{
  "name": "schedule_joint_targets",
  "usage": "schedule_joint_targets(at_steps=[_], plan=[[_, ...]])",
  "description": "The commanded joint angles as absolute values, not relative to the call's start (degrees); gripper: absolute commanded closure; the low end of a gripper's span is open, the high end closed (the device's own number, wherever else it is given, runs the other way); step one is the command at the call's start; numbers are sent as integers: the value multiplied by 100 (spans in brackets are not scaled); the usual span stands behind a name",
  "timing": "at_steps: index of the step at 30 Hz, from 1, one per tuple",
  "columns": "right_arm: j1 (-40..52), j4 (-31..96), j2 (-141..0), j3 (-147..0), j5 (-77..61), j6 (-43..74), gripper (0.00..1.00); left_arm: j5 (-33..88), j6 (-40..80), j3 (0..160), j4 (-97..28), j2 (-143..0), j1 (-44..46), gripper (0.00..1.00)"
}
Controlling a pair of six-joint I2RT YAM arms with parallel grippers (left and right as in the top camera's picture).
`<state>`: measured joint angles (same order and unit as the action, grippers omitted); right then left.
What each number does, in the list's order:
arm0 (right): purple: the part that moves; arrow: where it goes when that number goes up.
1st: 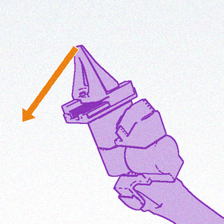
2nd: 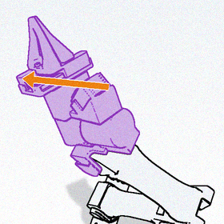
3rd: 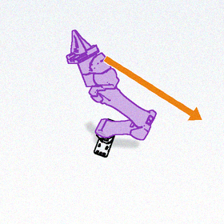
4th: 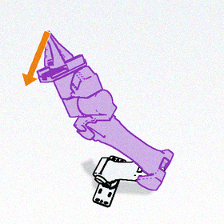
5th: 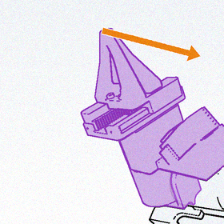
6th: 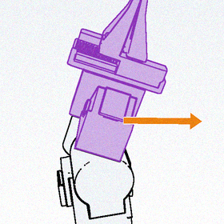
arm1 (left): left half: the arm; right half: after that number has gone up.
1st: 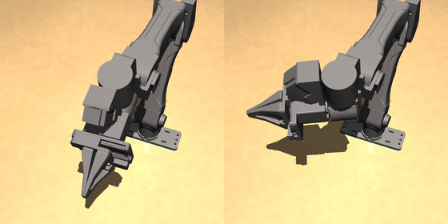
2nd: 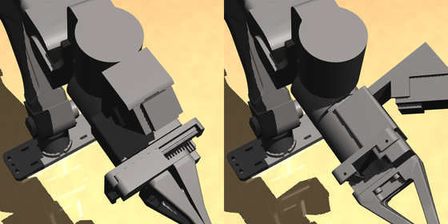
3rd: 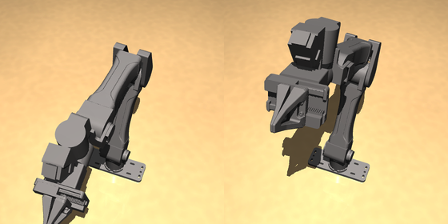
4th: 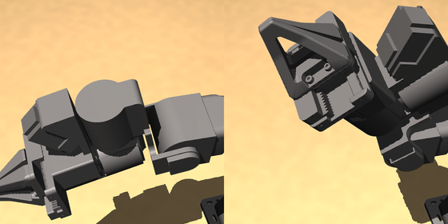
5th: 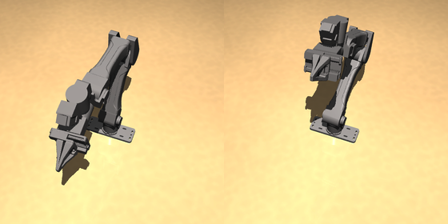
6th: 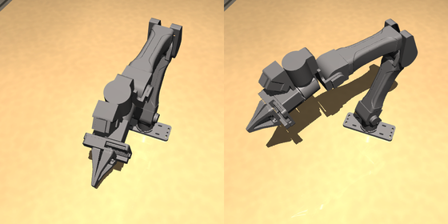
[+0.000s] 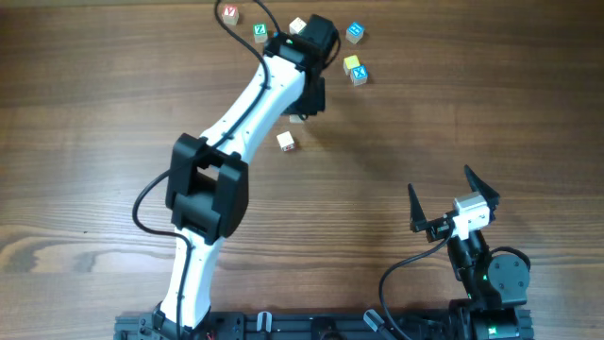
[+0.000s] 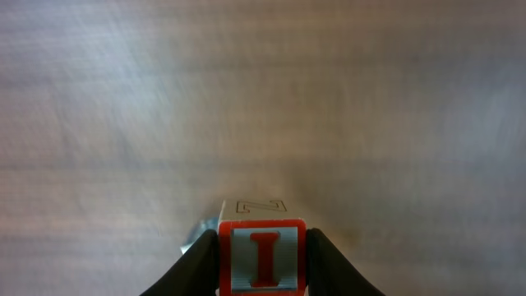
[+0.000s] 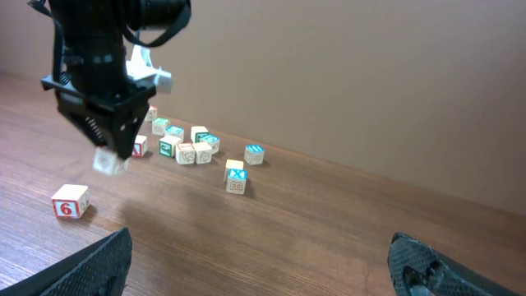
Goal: Form a circle
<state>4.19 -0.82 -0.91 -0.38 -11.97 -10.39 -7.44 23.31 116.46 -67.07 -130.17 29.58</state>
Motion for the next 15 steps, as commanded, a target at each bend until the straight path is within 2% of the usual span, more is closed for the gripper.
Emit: schedule_joint_targets(at_steps=[1, 10, 15], plan=[[416, -95, -82, -30, -1203, -1052, 0, -668, 2265, 11614, -6908, -12956, 3240, 70], [416, -95, -82, -30, -1203, -1055, 0, -666, 2270, 11474, -6851, -13021, 3468, 70], [416, -95, -82, -30, -1203, -1052, 0, -668, 2097, 10986, -6375, -13021, 3468, 69]])
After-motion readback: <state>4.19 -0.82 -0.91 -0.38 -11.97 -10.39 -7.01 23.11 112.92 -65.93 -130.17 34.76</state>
